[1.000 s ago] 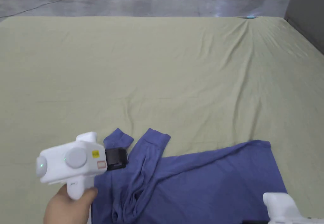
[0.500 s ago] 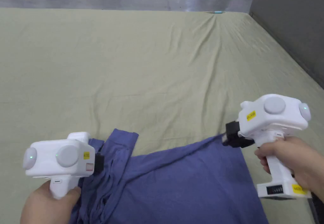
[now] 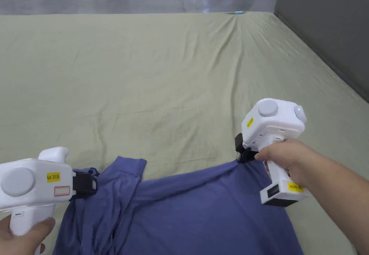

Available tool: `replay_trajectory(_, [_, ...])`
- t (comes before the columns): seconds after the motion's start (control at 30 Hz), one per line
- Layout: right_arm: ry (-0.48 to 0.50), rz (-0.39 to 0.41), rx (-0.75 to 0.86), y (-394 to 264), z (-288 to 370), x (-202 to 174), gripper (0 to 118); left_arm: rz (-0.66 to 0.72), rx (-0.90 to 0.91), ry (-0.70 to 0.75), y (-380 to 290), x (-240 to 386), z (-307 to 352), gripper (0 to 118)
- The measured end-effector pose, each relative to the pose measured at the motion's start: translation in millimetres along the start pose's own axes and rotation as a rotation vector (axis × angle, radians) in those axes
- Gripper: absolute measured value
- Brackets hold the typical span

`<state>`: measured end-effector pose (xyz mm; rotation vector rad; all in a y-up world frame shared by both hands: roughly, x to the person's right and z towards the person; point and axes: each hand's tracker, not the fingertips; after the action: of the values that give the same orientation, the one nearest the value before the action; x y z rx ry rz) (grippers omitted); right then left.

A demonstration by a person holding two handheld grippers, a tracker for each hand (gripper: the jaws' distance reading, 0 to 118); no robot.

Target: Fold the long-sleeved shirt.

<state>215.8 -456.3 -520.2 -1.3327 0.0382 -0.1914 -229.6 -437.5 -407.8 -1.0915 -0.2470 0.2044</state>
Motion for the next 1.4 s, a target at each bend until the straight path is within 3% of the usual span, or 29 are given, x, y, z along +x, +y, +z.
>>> replay_trajectory(0.07, [0.076, -0.021, 0.018, -16, 21, 10, 0, -0.026, 0.018, -0.03, -8, 3, 16, 17])
replay_trajectory(0.2, [0.083, 0.105, 0.084, -64, 69, 23, 0, -0.113, 0.047, -0.055, -30, 5, 50, 17])
replay_trajectory(0.3, [0.14, 0.035, 0.098, -97, 94, 34, 0, -0.105, 0.036, -0.05, -43, 2, 62, 17])
replay_trajectory(0.47, [0.125, 0.093, 0.082, -178, 123, 41, 0, -0.157, 0.017, -0.077, -86, 5, 85, 17])
replay_trajectory(0.6, [0.066, 0.108, -0.023, -237, 100, 44, 0, -0.203, -0.119, -0.059, -133, 4, 74, 17])
replay_trajectory(0.73, [0.037, 0.08, -0.125, -272, 53, 52, 0, -0.14, -0.224, -0.052, -171, -10, 50, 17])
replay_trajectory(0.77, [-0.001, 0.115, -0.13, -279, 45, 50, 0, -0.125, -0.219, -0.057, -175, -13, 48, 17])
replay_trajectory(0.87, [0.018, 0.068, -0.093, -281, 37, 53, 0, -0.064, -0.175, -0.091, -177, -22, 50, 17])
replay_trajectory(1.07, [0.033, 0.05, -0.071, -283, 33, 56, 1, -0.011, -0.173, -0.089, -177, -26, 40, 18])
replay_trajectory(1.13, [0.061, 0.012, -0.067, -281, 47, 62, 7, 0.003, -0.163, -0.058, -170, -20, 56, 29])
replay_trajectory(1.17, [0.068, -0.006, -0.039, -284, 62, 63, 26, -0.004, -0.131, -0.028, -167, -17, 71, 54])
replay_trajectory(1.2, [0.056, -0.002, 0.006, -286, 77, 62, 57, -0.027, -0.085, -0.023, -167, -13, 89, 79])
replay_trajectory(1.23, [0.045, 0.004, 0.04, -288, 89, 62, 87, -0.04, -0.043, -0.036, -167, -12, 103, 99])
replay_trajectory(1.27, [0.049, 0.002, 0.071, -292, 101, 62, 104, -0.037, -0.003, -0.051, -167, -13, 116, 112])
replay_trajectory(1.4, [0.133, -0.081, 0.06, -307, 123, 54, 104, 0.008, -0.071, -0.051, -182, -23, 123, 112])
